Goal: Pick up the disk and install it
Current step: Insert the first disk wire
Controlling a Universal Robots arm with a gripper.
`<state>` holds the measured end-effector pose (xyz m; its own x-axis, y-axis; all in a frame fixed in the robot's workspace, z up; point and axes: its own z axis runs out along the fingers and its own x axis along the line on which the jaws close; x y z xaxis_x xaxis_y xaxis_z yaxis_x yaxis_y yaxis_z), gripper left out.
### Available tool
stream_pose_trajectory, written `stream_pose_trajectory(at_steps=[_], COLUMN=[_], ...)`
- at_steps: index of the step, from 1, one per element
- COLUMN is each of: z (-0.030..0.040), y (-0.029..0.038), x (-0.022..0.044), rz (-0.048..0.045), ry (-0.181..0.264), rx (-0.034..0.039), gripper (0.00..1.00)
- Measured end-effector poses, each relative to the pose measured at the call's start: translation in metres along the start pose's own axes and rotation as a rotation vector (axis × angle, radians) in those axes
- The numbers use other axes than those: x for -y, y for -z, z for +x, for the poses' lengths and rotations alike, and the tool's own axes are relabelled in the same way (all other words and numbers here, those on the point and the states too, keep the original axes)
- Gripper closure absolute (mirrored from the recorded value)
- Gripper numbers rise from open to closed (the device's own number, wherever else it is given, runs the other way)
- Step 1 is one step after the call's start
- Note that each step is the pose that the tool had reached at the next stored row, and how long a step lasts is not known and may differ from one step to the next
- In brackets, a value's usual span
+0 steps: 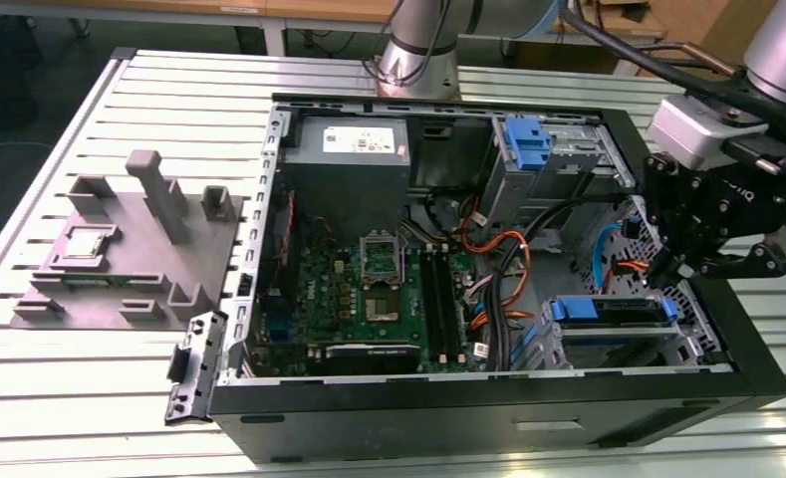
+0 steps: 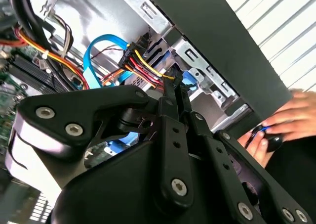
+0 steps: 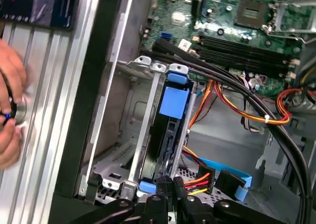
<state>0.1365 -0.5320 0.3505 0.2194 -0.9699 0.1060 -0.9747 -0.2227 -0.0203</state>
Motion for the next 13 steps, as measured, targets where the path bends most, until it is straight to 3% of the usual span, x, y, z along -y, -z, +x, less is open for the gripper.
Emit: stream_pose_trajectory(at_steps=[8,13], z=[-0.0004,-0.0003], y=[-0.0021,-0.0022], x=[-0.0012,-0.0067], rz=[-0.0130,-0.0090], ry=[-0.124,-0.131], rx=[-0.0013,0.0278], gripper=[0.83,0.83])
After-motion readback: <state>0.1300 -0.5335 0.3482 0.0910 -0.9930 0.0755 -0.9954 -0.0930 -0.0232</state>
